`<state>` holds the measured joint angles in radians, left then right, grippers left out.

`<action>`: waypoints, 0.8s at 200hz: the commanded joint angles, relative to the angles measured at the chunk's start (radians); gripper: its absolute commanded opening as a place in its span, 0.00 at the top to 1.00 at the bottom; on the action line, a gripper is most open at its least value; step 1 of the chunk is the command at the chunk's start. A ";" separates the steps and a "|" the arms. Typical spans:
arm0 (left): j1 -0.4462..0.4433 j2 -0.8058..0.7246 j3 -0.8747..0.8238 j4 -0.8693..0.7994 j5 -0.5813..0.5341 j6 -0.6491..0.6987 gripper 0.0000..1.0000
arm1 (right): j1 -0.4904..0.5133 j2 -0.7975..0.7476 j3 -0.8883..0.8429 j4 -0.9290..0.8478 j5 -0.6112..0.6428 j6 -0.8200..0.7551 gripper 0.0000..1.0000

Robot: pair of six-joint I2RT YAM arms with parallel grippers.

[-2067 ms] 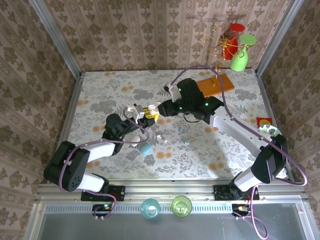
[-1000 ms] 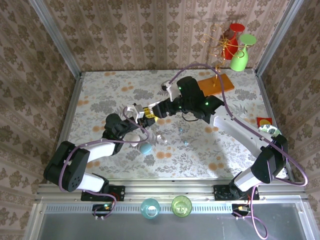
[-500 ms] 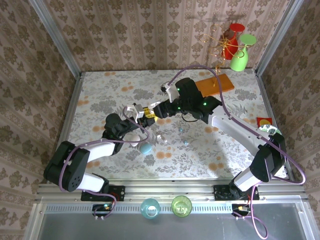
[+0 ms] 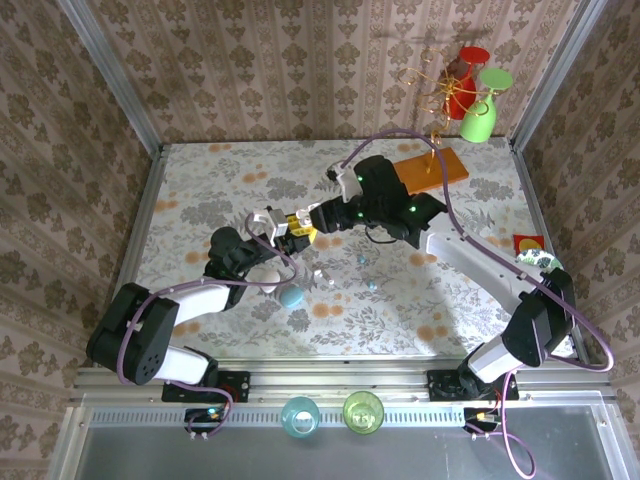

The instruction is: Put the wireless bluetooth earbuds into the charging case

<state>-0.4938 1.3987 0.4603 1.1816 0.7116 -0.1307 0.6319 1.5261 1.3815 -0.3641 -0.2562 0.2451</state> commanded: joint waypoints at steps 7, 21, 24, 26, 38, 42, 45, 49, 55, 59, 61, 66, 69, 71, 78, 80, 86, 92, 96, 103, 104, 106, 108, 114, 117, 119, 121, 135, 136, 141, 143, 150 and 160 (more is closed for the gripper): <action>0.010 0.003 -0.014 0.024 0.022 0.113 1.00 | -0.026 -0.017 0.013 0.062 -0.099 0.096 0.31; 0.017 -0.003 -0.020 -0.010 0.016 0.188 1.00 | -0.028 0.019 0.069 -0.001 -0.097 0.107 0.31; 0.017 -0.007 -0.018 -0.023 0.013 0.204 1.00 | -0.027 0.025 0.080 -0.013 -0.095 0.110 0.31; 0.018 -0.008 -0.018 -0.032 0.013 0.219 1.00 | -0.027 0.030 0.086 -0.020 -0.093 0.112 0.32; 0.015 -0.032 -0.007 -0.107 0.011 0.296 1.00 | -0.027 0.050 0.115 -0.053 -0.061 0.122 0.32; 0.014 -0.039 -0.001 -0.135 0.011 0.322 1.00 | -0.027 0.055 0.122 -0.063 -0.052 0.126 0.32; 0.012 -0.045 0.002 -0.153 0.011 0.342 1.00 | -0.028 0.060 0.128 -0.073 -0.044 0.128 0.32; 0.011 -0.054 0.004 -0.175 0.013 0.364 1.00 | -0.028 0.067 0.136 -0.084 -0.036 0.130 0.32; 0.009 -0.063 0.005 -0.189 0.013 0.391 1.00 | -0.028 0.076 0.148 -0.102 -0.028 0.132 0.32; 0.008 -0.067 0.003 -0.188 0.014 0.403 1.00 | -0.028 0.082 0.155 -0.112 -0.025 0.132 0.32; 0.009 -0.068 0.002 -0.188 0.012 0.408 1.00 | -0.028 0.086 0.158 -0.119 -0.025 0.132 0.32; 0.009 -0.073 0.000 -0.183 0.011 0.418 1.00 | -0.027 0.093 0.171 -0.132 -0.023 0.132 0.32; 0.008 -0.074 -0.001 -0.182 0.012 0.425 1.00 | -0.027 0.099 0.177 -0.140 -0.024 0.133 0.32; 0.010 -0.077 -0.003 -0.180 0.013 0.429 1.00 | -0.027 0.105 0.182 -0.149 -0.026 0.133 0.32; 0.010 -0.080 -0.004 -0.180 0.016 0.443 1.00 | -0.028 0.120 0.199 -0.167 -0.039 0.127 0.32; 0.010 -0.082 -0.004 -0.181 0.019 0.447 1.00 | -0.028 0.125 0.203 -0.168 -0.044 0.125 0.32; 0.010 -0.087 -0.004 -0.183 0.021 0.452 1.00 | -0.027 0.138 0.211 -0.194 -0.059 0.119 0.32; 0.010 -0.090 -0.003 -0.184 0.021 0.458 1.00 | -0.027 0.150 0.222 -0.211 -0.067 0.115 0.32; 0.010 -0.092 -0.004 -0.184 0.021 0.461 1.00 | -0.027 0.159 0.230 -0.222 -0.070 0.114 0.32; 0.010 -0.095 -0.003 -0.186 0.021 0.464 1.00 | -0.028 0.176 0.248 -0.250 -0.076 0.110 0.32; 0.010 -0.096 -0.004 -0.186 0.021 0.465 1.00 | -0.028 0.178 0.250 -0.254 -0.077 0.110 0.32; 0.011 -0.096 -0.004 -0.186 0.022 0.466 1.00 | -0.028 0.183 0.255 -0.262 -0.078 0.107 0.32; 0.010 -0.097 -0.003 -0.186 0.022 0.467 1.00 | -0.028 0.189 0.261 -0.271 -0.079 0.105 0.32; 0.010 -0.099 -0.006 -0.184 0.019 0.473 1.00 | -0.028 0.202 0.278 -0.298 -0.085 0.100 0.32; 0.011 -0.099 -0.007 -0.182 0.018 0.474 1.00 | -0.028 0.209 0.285 -0.310 -0.089 0.097 0.32; 0.010 -0.100 -0.008 -0.180 0.016 0.474 1.00 | -0.028 0.213 0.292 -0.317 -0.092 0.094 0.32; 0.011 -0.102 -0.010 -0.177 0.014 0.474 1.00 | -0.027 0.217 0.295 -0.326 -0.093 0.091 0.32; 0.011 -0.106 -0.021 -0.157 -0.008 0.469 1.00 | -0.027 0.228 0.311 -0.367 -0.111 0.071 0.32; 0.010 -0.107 -0.020 -0.157 -0.010 0.468 1.00 | -0.028 0.228 0.311 -0.369 -0.111 0.070 0.32; 0.010 -0.108 -0.023 -0.160 -0.025 0.468 1.00 | -0.028 0.225 0.307 -0.375 -0.112 0.064 0.32; 0.011 -0.109 -0.022 -0.162 -0.031 0.466 1.00 | -0.028 0.223 0.304 -0.377 -0.114 0.062 0.32; 0.013 -0.111 -0.021 -0.176 -0.047 0.461 1.00 | -0.027 0.214 0.294 -0.383 -0.116 0.051 0.32; 0.014 -0.113 -0.018 -0.196 -0.061 0.449 1.00 | -0.027 0.198 0.277 -0.387 -0.120 0.035 0.32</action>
<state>-0.4839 1.3170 0.4393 0.9745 0.7006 0.3008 0.6018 1.7409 1.6592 -0.6369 -0.3305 0.3347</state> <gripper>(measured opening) 0.202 0.681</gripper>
